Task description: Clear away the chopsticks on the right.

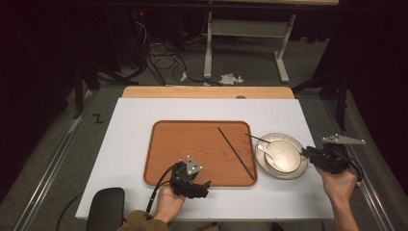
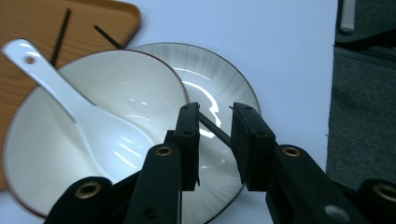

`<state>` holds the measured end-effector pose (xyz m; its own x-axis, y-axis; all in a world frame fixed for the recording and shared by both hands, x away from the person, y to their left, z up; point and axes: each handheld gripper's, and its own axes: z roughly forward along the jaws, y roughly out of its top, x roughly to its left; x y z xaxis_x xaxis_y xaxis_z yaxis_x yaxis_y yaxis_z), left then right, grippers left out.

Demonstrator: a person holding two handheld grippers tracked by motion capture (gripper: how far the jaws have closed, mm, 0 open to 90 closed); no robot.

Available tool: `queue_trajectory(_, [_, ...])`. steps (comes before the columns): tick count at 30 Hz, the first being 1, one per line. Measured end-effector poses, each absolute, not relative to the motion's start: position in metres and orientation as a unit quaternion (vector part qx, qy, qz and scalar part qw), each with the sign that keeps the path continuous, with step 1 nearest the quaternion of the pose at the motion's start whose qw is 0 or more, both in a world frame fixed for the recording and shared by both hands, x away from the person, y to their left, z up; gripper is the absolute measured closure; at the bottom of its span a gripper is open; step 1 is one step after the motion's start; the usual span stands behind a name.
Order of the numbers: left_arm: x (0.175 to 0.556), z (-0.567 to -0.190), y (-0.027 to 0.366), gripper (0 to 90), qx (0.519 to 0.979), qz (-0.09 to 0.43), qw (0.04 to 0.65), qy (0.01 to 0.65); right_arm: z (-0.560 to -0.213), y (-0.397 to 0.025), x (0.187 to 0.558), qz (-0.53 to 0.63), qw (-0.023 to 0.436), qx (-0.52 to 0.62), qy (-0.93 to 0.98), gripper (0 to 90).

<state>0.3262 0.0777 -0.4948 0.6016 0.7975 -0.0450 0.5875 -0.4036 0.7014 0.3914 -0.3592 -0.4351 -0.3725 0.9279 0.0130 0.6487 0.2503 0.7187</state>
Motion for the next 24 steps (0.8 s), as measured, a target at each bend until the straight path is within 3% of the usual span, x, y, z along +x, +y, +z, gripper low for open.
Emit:
queue_trajectory(18, [0.319, -0.495, 0.090, 16.5, 0.814, 0.154, 0.345, 0.442, -0.461, -0.356, 0.422, 0.252, 0.189, 0.523, 0.792, 70.1])
queue_trajectory(24, [0.318, -0.495, 0.093, 16.5, 0.811, 0.155, 0.344, 0.447, -0.464, -0.358, 0.426, 0.248, 0.182, 0.524, 0.794, 77.1])
